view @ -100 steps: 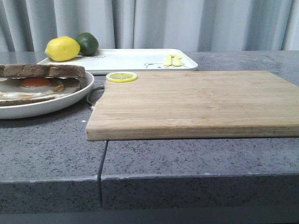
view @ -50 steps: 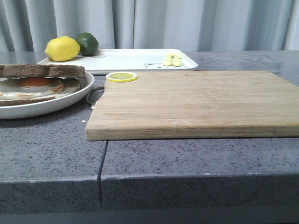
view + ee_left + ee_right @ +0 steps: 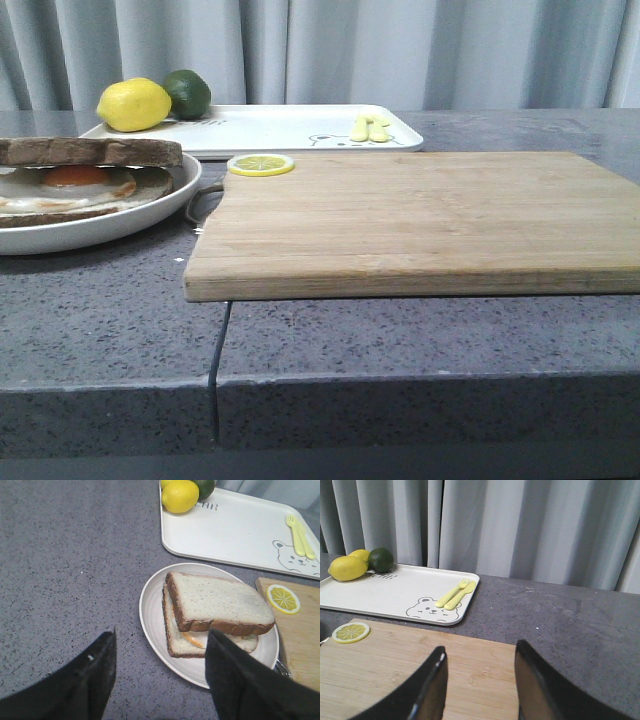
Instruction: Place bread and move sandwich to tray
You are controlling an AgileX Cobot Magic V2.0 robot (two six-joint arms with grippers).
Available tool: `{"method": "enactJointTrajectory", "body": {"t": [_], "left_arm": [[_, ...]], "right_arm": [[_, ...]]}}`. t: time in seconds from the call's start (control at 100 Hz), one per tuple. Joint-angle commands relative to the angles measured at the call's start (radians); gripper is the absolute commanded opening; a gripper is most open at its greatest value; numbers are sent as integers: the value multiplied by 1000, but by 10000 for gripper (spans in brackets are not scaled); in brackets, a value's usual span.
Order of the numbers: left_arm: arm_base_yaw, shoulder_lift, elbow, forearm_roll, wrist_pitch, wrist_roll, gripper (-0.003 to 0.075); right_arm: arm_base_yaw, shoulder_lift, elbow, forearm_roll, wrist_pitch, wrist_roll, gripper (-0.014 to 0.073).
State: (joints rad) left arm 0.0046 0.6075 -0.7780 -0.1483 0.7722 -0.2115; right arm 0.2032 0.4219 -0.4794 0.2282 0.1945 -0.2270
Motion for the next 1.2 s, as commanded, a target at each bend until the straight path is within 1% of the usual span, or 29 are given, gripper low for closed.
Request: {"method": "enactJointTrajectory", "body": {"t": [0.0,0.18,0.47,0.66,0.89,1.19], "left_arm": [[8,69,-23,4,-94,-16,365],[39,203,-23,6,-140,-16,365],[37,407,-23,-19,-227,-16,365],[37,503,-23,-19,-276,-16,365],[37,562,-25,-34,-312,-16,365],[37,570,-25,-67,-342,-16,365]], "right_arm": [[-4,2,-26,-6,-73,-1,335],[-4,2,-26,-6,-73,-1,335],[-4,2,-26,-6,-73,-1,335],[-4,2,-26,-6,-73,-1,335],[-4,2,-26,-6,-73,-1,335],[-4,2,-26,-6,-73,-1,335]]}}
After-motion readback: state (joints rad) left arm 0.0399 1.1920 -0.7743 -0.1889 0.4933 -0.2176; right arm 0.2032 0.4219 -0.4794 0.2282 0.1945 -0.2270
